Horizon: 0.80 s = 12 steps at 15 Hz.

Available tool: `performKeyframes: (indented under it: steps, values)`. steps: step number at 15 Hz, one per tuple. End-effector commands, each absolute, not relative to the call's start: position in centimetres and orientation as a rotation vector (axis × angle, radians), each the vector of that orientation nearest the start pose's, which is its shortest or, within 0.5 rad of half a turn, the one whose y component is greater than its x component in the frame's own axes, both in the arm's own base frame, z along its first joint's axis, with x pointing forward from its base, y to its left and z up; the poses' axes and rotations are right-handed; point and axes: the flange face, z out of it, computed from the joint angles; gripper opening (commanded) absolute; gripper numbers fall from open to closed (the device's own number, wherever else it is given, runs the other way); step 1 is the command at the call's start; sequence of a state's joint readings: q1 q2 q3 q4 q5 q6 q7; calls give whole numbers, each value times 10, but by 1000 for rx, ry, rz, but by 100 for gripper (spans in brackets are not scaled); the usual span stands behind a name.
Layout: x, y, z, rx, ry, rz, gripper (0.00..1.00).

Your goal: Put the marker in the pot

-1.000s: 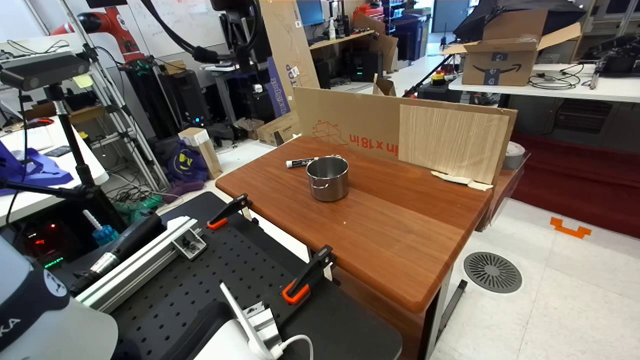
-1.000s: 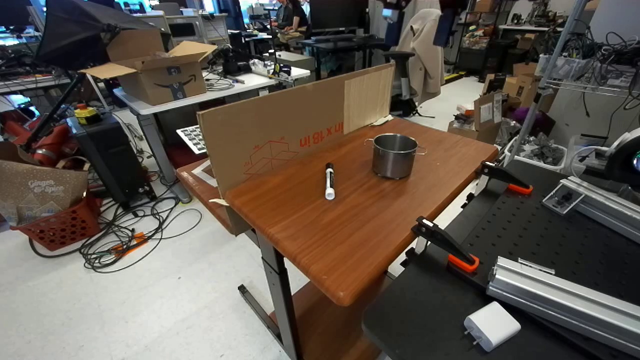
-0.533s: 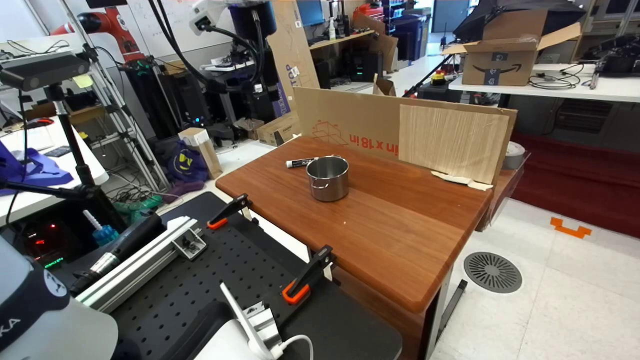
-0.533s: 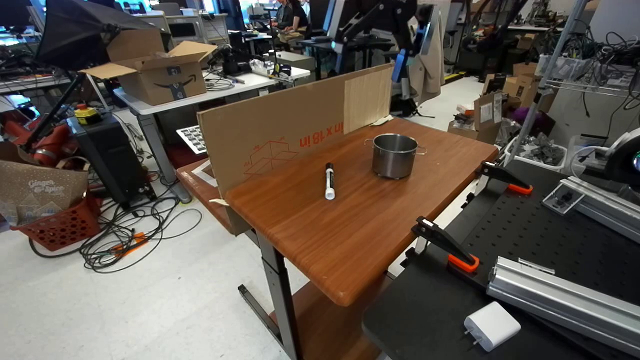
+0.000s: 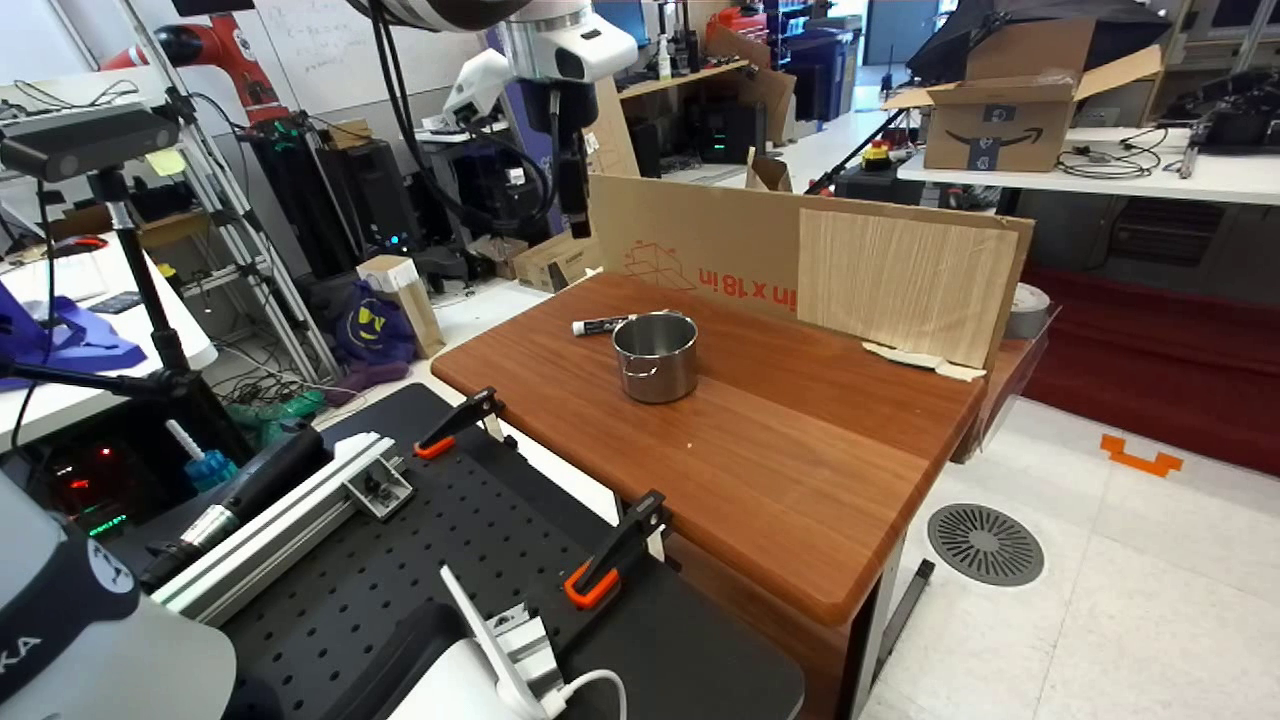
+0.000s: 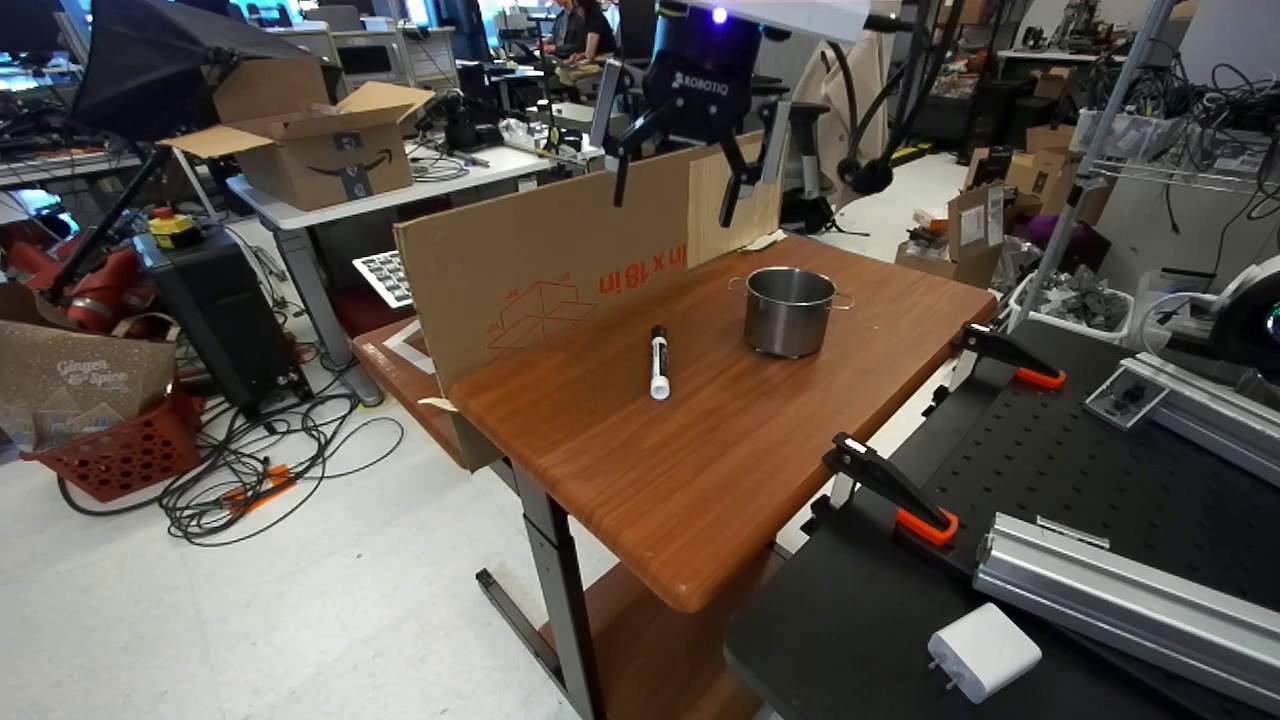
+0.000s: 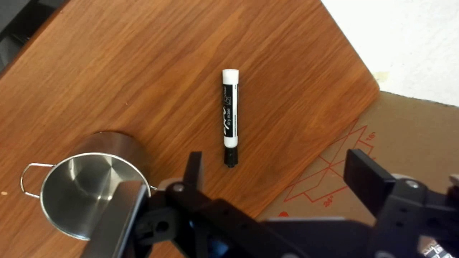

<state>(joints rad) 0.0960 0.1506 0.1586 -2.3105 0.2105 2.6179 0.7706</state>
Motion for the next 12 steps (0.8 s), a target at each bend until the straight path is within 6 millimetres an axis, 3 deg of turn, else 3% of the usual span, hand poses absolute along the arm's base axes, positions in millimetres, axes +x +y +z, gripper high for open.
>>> performKeyframes:
  steps: [1,7,12]
  values:
    - [542,130,273,-2761,1089,-90,100]
    - [570,122,225,-2795,1217,-64,100]
    - [588,134,193,-2830,1265,-53,100]
